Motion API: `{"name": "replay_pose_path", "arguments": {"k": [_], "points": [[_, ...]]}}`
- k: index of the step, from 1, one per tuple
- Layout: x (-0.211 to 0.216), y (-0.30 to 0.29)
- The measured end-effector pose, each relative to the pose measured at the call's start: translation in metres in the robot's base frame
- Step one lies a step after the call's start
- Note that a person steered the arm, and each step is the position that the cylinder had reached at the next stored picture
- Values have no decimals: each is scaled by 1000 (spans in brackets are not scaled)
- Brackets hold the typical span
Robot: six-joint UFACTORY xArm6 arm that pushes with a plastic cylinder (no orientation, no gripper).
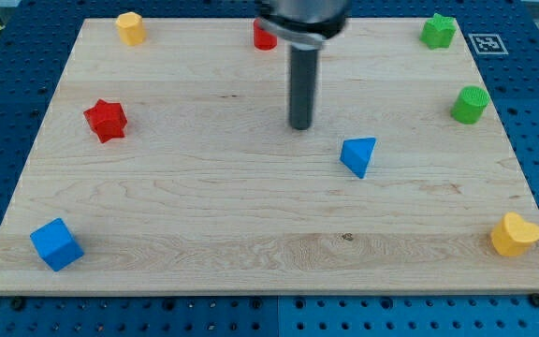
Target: Move the blue triangle diagonal to the yellow heart
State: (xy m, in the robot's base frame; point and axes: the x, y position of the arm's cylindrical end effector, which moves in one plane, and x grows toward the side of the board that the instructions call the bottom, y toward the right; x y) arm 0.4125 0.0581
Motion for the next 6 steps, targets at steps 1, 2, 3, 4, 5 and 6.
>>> {"name": "replay_pose_path", "arguments": {"k": [1, 2, 3, 4, 5, 6], "points": [[27, 49], [48, 59], [61, 60], [82, 64], [102, 64], [117, 62]]}}
